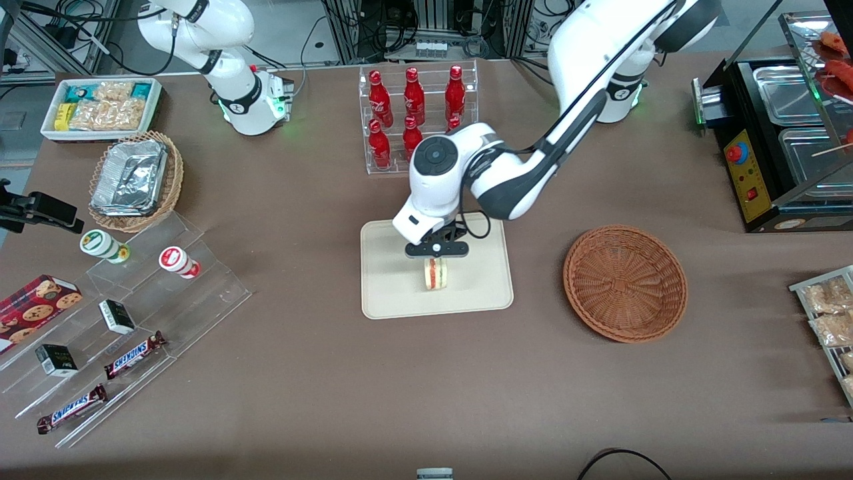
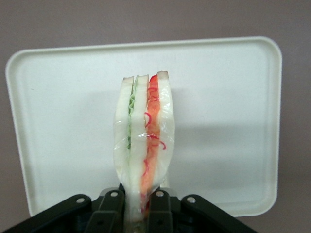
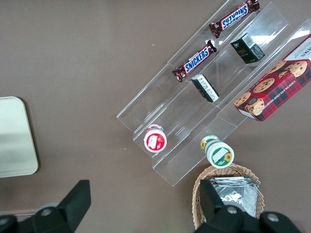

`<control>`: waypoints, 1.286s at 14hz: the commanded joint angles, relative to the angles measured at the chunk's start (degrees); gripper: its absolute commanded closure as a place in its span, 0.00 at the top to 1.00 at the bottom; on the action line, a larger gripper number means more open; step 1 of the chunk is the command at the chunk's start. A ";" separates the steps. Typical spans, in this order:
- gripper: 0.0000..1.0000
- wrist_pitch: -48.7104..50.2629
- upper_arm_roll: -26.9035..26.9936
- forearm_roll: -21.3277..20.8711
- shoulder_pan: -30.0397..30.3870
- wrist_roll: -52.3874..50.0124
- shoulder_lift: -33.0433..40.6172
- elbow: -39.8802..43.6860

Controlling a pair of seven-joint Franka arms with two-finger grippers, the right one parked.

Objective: Place sandwich from basket to tray

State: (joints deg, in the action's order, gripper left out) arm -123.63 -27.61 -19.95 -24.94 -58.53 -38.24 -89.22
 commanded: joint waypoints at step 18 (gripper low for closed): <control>1.00 17.43 0.89 4.29 8.39 -4.60 17.65 2.56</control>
State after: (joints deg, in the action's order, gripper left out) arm -109.70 -26.70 -18.86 -21.23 -64.88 -26.79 -84.29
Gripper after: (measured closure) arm 0.000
